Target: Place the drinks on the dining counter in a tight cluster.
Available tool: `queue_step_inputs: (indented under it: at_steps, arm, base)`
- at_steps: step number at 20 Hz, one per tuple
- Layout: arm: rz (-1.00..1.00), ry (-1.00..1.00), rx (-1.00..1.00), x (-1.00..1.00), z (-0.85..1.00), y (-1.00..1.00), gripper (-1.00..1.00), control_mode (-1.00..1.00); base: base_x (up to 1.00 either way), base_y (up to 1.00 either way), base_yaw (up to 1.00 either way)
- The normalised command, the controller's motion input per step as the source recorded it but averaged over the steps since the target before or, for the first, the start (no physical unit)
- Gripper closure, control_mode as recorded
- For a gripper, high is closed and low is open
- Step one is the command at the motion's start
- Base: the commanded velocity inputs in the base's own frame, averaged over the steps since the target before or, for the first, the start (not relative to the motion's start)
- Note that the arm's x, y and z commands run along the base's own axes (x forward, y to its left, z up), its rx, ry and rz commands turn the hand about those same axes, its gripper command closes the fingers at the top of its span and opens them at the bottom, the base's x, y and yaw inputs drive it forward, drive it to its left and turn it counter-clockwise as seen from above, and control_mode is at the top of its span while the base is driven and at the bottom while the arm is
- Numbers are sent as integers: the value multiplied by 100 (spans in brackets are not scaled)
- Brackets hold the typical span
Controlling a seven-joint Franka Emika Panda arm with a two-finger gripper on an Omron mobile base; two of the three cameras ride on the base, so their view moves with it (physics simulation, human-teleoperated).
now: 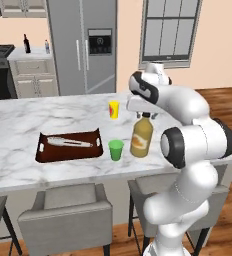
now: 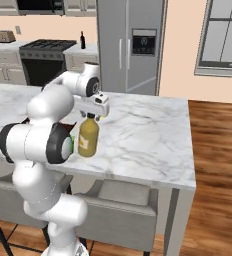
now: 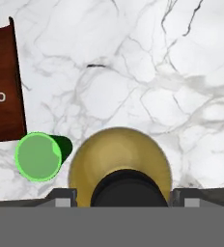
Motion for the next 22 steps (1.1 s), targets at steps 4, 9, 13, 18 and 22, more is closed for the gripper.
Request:
queue_step_inputs:
  at_steps: [4, 9, 13, 18, 22]
  arm:
    - [6, 0, 0, 74, -3, 0, 100, -100]
    - [4, 0, 0, 61, -14, 4, 100, -100]
    - [0, 0, 0, 50, -25, 21, 100, -100]
    - [0, -2, 0, 46, -18, 23, 100, -100]
    - [0, -1, -1, 49, -10, 9, 100, -100]
  base:
    - [0, 0, 0]
    - [0, 0, 0]
    - [0, 0, 0]
    - [0, 0, 0]
    - [0, 0, 0]
